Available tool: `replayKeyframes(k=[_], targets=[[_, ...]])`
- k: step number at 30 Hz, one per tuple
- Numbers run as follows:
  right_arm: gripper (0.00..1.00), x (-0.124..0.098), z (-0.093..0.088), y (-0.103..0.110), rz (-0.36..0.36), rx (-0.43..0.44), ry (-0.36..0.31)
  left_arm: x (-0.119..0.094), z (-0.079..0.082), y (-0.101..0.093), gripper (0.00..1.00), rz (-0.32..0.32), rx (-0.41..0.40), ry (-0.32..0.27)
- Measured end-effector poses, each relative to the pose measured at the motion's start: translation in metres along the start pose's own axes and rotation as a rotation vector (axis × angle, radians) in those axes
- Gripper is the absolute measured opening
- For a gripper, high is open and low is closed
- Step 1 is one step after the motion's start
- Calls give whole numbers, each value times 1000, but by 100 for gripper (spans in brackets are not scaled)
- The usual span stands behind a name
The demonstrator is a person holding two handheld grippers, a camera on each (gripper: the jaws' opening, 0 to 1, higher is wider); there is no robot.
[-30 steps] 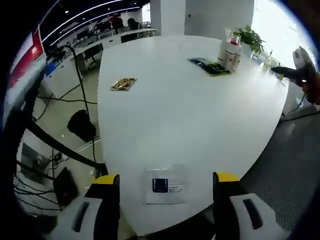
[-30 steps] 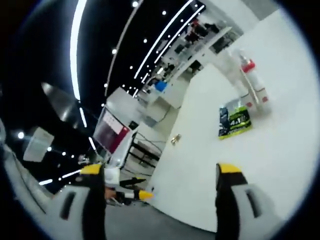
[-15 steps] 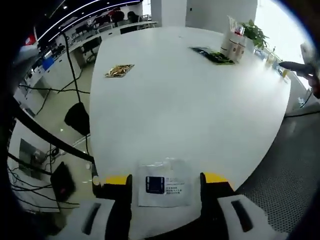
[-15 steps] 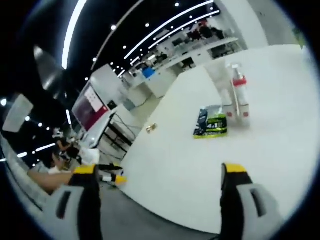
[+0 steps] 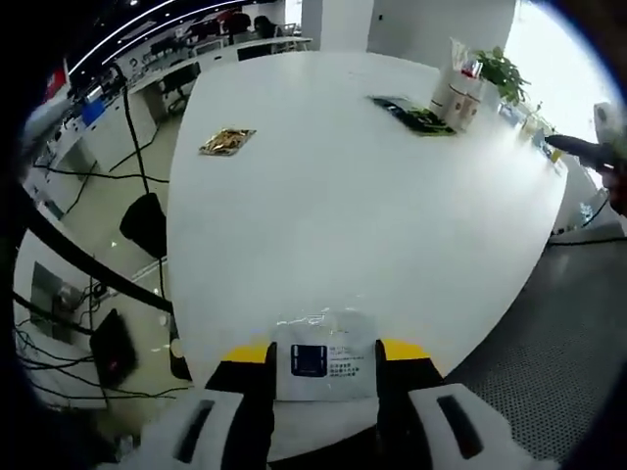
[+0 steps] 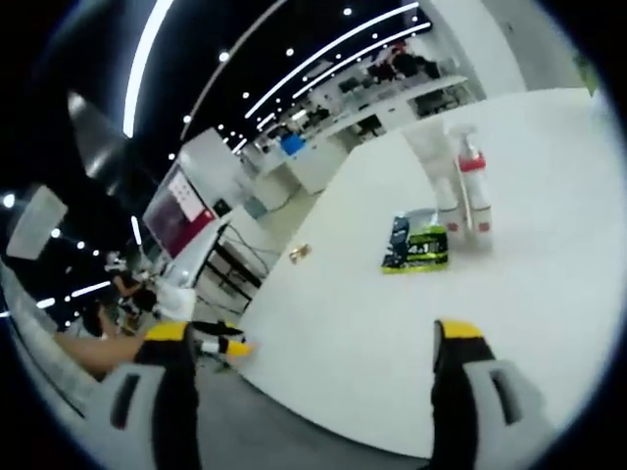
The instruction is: Arrange the skincare products in the storage area until every visible bottle or jar stands upright without overlapping.
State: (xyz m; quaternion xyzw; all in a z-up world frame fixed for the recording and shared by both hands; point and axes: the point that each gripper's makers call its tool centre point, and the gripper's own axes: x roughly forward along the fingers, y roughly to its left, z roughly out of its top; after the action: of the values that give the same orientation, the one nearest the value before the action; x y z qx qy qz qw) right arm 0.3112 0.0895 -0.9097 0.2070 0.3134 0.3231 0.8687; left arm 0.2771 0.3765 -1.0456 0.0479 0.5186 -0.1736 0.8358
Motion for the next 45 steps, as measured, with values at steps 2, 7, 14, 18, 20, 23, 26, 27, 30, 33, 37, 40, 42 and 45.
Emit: replayKeyframes(k=[2,7,14,18,20,23,26,27,30,33,37,40,42,45], targets=[[87,-1,-4,1,13,21,11,-5,15,-10,41,-14,16,-31],[78,2,-9,8,50,69,24,-18,62,-47,41,-72,56,-139],[69,6,-11,19,104,130,38,-41,109,-127,41,-194,137,-246],[61,6,-13,21,123,162,45,-50,119,-166,41,-245,197,-275],[54,6,-14,22,138,185,53,-53,121,-180,41,-265,216,-282],[41,4,-16,26,172,227,55,-58,123,-204,41,-294,241,-296],[32,4,-21,29,195,267,77,-61,122,-219,41,-316,259,-302],[29,4,-23,29,200,276,83,-61,121,-223,41,-322,263,-299],[17,2,-26,34,227,326,94,-63,118,-234,41,-335,277,-305],[3,1,-29,35,249,343,105,-64,117,-239,41,-345,284,-306],[1,-1,-31,40,283,353,131,-63,113,-239,41,-337,289,-300],[0,-1,-34,40,309,361,159,-61,106,-240,42,-360,306,-298],[0,-4,-33,40,319,361,170,-62,103,-242,47,-394,272,-295],[0,-8,-28,36,333,359,170,-68,103,-246,52,-494,153,-335]])
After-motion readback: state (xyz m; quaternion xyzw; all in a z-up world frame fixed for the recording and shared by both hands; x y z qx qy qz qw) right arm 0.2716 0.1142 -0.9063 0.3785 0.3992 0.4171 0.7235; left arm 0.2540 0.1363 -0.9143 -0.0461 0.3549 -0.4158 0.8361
